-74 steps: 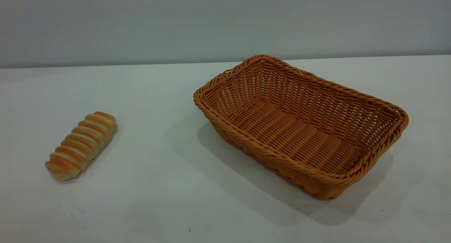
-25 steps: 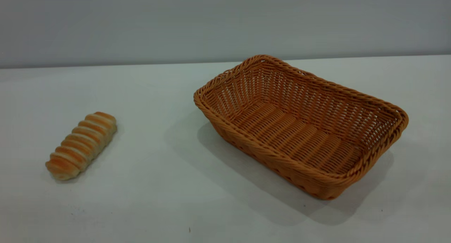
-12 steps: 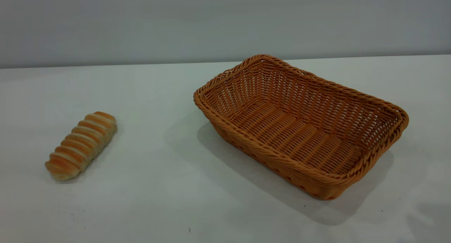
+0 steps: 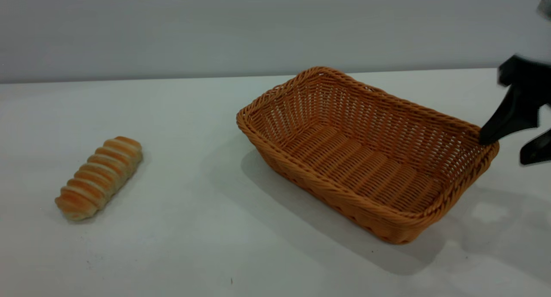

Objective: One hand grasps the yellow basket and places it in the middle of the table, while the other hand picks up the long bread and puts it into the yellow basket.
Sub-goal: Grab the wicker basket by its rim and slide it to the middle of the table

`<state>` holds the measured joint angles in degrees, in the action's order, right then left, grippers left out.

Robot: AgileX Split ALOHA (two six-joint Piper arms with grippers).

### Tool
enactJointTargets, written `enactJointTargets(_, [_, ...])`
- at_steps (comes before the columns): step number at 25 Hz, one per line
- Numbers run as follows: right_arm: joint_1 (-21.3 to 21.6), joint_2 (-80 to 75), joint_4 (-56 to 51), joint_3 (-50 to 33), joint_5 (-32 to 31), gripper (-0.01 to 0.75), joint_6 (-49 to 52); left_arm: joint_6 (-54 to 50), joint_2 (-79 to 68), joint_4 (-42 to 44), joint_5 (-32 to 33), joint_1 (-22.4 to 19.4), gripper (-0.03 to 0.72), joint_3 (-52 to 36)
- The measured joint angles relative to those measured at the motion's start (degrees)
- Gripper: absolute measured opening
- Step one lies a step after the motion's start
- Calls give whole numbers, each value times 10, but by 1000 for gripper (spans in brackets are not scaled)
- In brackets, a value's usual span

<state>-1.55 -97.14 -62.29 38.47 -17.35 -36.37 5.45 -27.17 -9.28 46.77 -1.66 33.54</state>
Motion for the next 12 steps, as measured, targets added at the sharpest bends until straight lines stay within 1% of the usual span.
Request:
enactJointTargets(4, [0,-86,-36,33,7,550,-6,0,0,3,5,0,577,0])
enactJointTargets(8, [-2,-160,-57,78,-8,545,-10,0,0,3,5,0,577,0])
enactJointTargets(10, [-8,-190,-62,95,-10,528,-11,0,0,3,5,0,577,0])
enactJointTargets(12, [-17,-215,-75,106,-9,491,-10,0,0,3,5,0,577,0])
